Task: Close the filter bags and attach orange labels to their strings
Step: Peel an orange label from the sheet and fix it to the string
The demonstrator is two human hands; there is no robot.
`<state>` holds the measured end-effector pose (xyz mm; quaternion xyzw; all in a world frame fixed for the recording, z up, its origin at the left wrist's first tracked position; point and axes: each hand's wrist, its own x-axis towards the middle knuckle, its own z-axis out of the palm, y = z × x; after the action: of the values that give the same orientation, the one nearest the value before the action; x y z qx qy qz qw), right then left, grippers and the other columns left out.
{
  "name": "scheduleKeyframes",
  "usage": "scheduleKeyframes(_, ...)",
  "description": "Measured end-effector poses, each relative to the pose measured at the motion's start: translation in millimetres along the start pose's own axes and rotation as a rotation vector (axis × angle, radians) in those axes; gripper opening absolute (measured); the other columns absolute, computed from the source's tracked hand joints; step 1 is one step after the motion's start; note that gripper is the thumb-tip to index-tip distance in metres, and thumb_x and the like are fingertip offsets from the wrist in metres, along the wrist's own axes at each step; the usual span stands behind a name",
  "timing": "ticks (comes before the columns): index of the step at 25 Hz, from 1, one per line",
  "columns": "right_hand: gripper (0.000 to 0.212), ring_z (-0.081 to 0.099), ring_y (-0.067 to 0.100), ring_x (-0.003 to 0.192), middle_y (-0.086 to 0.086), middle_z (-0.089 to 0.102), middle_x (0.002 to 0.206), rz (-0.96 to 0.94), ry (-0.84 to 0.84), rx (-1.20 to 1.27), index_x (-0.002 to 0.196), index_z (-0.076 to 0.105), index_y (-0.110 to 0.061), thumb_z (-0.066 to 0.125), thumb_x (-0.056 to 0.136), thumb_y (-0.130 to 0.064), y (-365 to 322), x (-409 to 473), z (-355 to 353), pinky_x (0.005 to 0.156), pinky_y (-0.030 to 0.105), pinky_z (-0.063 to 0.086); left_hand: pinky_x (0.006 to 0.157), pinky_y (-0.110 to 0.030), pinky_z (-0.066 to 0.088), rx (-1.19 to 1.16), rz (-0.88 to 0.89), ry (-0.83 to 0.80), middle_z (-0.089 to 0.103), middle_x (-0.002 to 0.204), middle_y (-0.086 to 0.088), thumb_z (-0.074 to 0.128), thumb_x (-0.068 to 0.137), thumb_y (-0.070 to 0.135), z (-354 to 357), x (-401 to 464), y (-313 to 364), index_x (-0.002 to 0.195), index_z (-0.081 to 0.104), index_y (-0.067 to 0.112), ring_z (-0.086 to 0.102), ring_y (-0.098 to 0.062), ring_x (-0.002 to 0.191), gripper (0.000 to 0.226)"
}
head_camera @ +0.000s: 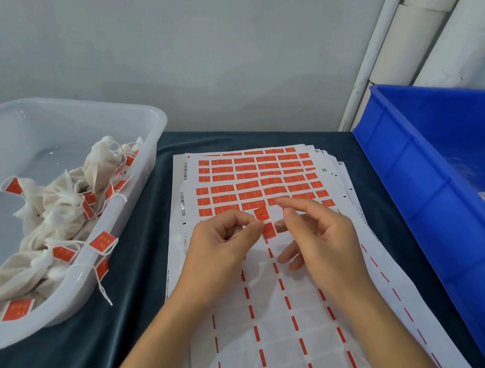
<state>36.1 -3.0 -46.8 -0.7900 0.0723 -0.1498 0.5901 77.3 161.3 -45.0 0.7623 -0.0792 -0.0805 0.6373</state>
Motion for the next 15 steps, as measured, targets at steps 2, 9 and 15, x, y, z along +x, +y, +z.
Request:
scheduleKeyframes(2, 0.020, 0.075, 0.015, 0.073, -0.021, 0.075, 0.100, 0.014, 0.006, -0.002, 0.116, 0.071, -0.044, 0.058, 0.104, -0.035, 1.3, 0.9, -2.1, 0.055, 0.026, 0.061, 0.046, -0.010, 0.043, -0.051, -0.046, 0.016, 0.066, 0.061, 0.014, 0.069, 0.098, 0.029, 0.3, 0.4, 1.3, 0.082, 0.077, 0.024, 0.058, 0.000, 0.048, 0.018)
scheduleKeyframes(9, 0.024, 0.074, 0.015, 0.086, -0.016, 0.076, 0.099, 0.082, -0.206, 0.095, 0.100, 0.074, -0.046, 0.053, 0.106, -0.038, -6.4, 0.3, 0.3, 0.061, 0.025, 0.061, 0.041, -0.010, 0.039, -0.134, -0.077, -0.010, 0.063, 0.057, 0.014, 0.067, 0.099, 0.022, -1.0, -1.5, 4.0, 0.085, 0.074, 0.013, 0.052, -0.003, 0.041, 0.019)
scheduleKeyframes(15, 0.026, 0.074, 0.014, 0.084, -0.009, 0.076, 0.087, 0.082, -0.259, 0.050, 0.090, 0.072, -0.039, 0.054, 0.106, -0.032, -2.8, 2.2, 1.3, 0.064, 0.020, 0.059, 0.043, -0.005, 0.040, -0.135, -0.052, -0.014, 0.066, 0.059, 0.018, 0.071, 0.096, 0.023, 0.6, -0.4, 2.6, 0.083, 0.073, 0.012, 0.060, 0.003, 0.046, 0.017)
